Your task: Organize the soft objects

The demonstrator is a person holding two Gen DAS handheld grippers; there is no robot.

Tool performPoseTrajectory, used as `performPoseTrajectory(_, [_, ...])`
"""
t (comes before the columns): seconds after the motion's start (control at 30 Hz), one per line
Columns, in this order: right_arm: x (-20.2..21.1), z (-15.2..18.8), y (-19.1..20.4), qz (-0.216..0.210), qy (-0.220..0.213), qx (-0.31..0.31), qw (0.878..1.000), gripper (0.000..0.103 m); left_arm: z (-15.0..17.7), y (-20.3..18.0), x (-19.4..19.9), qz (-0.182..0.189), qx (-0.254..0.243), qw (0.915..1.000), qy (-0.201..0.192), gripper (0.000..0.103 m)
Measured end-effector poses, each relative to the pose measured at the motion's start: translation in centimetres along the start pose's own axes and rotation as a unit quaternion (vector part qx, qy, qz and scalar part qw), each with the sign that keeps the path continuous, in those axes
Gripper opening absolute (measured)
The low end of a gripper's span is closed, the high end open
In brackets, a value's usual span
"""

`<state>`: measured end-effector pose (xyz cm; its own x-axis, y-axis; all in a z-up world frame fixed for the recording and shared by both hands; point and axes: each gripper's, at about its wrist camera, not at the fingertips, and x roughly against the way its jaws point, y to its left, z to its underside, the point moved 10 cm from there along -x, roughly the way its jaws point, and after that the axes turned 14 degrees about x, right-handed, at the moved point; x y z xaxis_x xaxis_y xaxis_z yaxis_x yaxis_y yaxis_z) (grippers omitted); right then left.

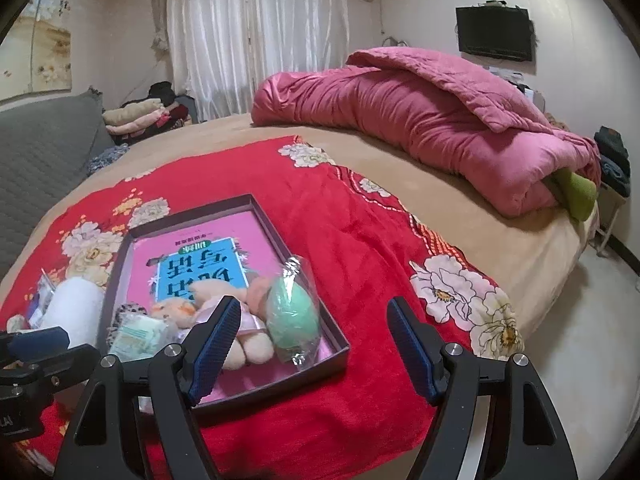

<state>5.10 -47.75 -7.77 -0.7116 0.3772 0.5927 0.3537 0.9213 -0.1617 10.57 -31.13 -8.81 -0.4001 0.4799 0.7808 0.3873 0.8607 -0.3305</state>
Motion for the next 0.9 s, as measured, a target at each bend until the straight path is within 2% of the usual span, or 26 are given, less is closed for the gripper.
performPoseTrajectory(0.4, [2.8,-1.9,2.6,-0.018,-0.024,0.022,0.999,0.077,0.3,1.1,2.6,0.0,0.004,0.9999,-0.014,0.06])
performPoseTrajectory(0.9, [6.6,-4.5,10.3,-0.071,-0.058,0.096,0.991,0.077,0.7,6.1,5.9,-0.012,0.033,0.9988,-0.033,0.06])
